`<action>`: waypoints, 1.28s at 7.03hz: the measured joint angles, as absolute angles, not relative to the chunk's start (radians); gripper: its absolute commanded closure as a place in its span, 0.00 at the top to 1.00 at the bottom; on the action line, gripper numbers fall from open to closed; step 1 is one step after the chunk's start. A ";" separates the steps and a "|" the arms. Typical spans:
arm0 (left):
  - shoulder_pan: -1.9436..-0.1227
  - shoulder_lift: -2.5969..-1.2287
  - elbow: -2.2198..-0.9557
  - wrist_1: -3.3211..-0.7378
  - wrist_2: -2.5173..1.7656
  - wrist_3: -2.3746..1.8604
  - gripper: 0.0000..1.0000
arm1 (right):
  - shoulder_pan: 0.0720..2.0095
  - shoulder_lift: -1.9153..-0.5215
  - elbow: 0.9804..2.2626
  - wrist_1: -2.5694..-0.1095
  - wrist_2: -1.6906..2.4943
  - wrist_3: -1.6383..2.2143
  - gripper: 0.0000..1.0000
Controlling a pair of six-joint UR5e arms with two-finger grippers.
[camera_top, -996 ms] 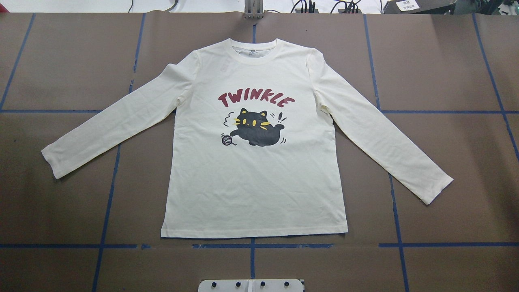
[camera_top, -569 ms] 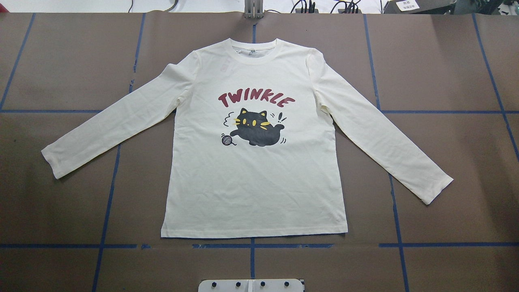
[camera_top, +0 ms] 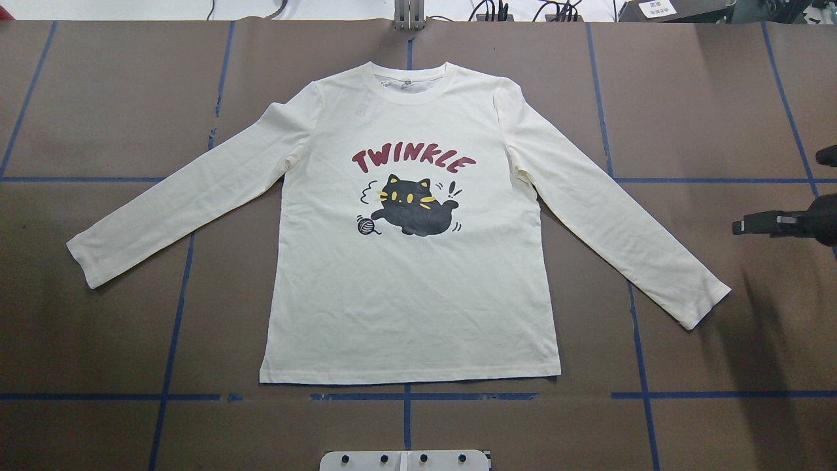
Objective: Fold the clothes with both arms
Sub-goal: 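Move the right gripper to the sleeve cuff nearest it and grasp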
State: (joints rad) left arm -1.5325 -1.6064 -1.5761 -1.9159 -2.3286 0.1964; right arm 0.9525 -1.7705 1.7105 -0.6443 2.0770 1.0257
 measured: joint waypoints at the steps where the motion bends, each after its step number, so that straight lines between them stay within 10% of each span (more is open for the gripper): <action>1: -1.532 -1.607 -1.576 -1.916 -2.329 0.196 0.99 | 0.888 -1.786 1.714 -0.630 2.033 1.075 0.69; 9: -1.532 -1.608 -1.572 -1.917 -2.329 0.196 0.99 | 0.766 -1.832 1.715 -0.620 1.963 1.103 0.55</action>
